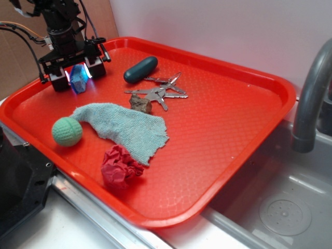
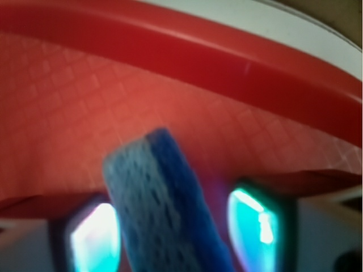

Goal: Grab the blue sponge.

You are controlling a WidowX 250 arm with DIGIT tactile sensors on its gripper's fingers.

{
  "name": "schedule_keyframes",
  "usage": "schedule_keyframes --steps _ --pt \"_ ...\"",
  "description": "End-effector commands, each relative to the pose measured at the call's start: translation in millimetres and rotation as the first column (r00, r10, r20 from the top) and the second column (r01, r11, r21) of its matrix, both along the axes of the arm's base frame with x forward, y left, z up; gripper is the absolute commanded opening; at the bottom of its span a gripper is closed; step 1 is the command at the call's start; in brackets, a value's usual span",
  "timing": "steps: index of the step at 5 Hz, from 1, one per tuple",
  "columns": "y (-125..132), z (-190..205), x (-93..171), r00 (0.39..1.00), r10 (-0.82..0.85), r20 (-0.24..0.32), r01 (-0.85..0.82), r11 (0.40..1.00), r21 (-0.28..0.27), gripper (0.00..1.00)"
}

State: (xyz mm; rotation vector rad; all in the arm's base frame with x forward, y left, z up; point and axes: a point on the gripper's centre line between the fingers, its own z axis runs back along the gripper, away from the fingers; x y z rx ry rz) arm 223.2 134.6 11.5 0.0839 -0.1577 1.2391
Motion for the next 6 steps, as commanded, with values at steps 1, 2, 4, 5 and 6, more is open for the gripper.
schedule_keyframes --steps 1,2,4,5,6 --pt "-25.9 58.4 -28.3 0.957 -0.288 -0.027 0.288 0.958 -0.003 0.00" --pt "-50.8 110.2 -43.0 0.850 -0.514 -0.116 0.513 0.857 -0.044 0.00" --pt "-107.5 209.4 -47.7 0.503 -0.861 -0.074 0.861 0.507 -0.035 0.00" --pt "-129.2 237.4 -45.8 0.315 -0.947 -0.072 0.949 0.315 0.006 0.00" --pt "-125.4 238.3 -44.1 0.289 -0.955 -0.061 0.957 0.289 0.017 0.00"
